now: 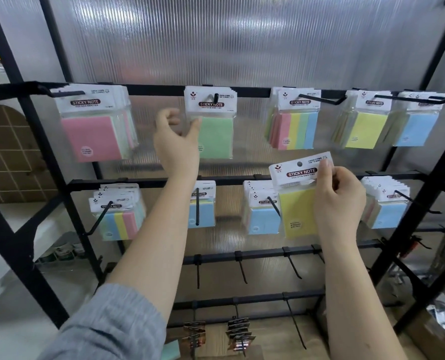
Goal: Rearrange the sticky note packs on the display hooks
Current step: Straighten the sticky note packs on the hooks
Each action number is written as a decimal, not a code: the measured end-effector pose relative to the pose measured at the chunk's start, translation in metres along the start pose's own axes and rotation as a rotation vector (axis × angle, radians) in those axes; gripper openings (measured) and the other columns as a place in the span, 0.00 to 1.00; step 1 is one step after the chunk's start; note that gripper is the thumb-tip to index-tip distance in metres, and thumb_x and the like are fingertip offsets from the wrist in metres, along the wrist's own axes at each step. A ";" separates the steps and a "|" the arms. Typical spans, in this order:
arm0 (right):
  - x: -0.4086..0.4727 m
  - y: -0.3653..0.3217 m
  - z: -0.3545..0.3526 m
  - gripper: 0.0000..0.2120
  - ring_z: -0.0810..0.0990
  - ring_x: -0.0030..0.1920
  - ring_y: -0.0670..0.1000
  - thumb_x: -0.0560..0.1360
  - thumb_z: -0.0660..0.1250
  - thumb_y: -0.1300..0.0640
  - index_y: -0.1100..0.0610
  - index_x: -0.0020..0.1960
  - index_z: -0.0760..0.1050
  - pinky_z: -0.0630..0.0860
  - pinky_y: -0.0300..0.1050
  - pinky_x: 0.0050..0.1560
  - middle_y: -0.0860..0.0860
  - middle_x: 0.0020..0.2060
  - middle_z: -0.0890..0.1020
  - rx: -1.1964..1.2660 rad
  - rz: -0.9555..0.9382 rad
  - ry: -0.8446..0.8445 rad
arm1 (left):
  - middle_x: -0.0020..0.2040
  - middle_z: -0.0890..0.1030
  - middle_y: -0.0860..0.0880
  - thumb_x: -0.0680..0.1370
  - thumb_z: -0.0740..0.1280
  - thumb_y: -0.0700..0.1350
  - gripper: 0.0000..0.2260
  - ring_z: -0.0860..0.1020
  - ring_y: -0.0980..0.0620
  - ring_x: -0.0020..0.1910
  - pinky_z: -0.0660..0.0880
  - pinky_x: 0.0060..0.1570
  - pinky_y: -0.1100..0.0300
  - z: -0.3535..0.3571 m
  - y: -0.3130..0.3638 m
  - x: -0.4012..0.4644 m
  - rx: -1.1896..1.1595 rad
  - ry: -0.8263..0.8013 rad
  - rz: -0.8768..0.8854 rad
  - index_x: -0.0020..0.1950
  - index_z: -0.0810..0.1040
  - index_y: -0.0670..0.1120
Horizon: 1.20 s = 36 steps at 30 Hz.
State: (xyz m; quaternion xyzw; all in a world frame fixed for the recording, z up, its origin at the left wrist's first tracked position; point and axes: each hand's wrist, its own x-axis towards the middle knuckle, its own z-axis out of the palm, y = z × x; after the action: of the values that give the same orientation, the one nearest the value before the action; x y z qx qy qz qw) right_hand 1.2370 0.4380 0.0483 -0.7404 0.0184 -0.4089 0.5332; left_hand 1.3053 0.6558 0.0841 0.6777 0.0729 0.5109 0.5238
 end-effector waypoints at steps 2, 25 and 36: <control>-0.002 0.002 -0.001 0.23 0.62 0.25 0.42 0.81 0.59 0.51 0.55 0.30 0.58 0.60 0.34 0.27 0.46 0.25 0.61 0.004 0.008 0.004 | 0.48 0.76 0.53 0.73 0.72 0.51 0.15 0.74 0.55 0.45 0.67 0.39 0.70 -0.006 -0.010 -0.012 0.011 -0.013 -0.033 0.55 0.74 0.47; 0.019 0.046 -0.052 0.21 0.64 0.30 0.43 0.77 0.65 0.48 0.67 0.38 0.75 0.60 0.35 0.29 0.53 0.29 0.70 0.098 0.113 0.105 | 0.45 0.78 0.51 0.78 0.62 0.45 0.04 0.76 0.50 0.46 0.74 0.46 0.56 0.033 -0.024 -0.079 0.446 -0.728 -0.080 0.47 0.75 0.48; 0.120 0.097 -0.137 0.17 0.66 0.28 0.40 0.76 0.66 0.46 0.57 0.34 0.77 0.62 0.31 0.27 0.45 0.27 0.73 0.221 0.129 -0.100 | 0.48 0.78 0.53 0.78 0.60 0.46 0.05 0.75 0.55 0.36 0.71 0.33 0.60 0.104 0.021 -0.141 0.598 -0.665 -0.094 0.46 0.76 0.52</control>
State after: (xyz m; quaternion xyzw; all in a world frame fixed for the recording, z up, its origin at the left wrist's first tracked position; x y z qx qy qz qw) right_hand 1.2712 0.2344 0.0540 -0.6937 -0.0055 -0.3360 0.6371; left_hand 1.3102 0.4907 0.0207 0.9226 0.0760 0.1974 0.3226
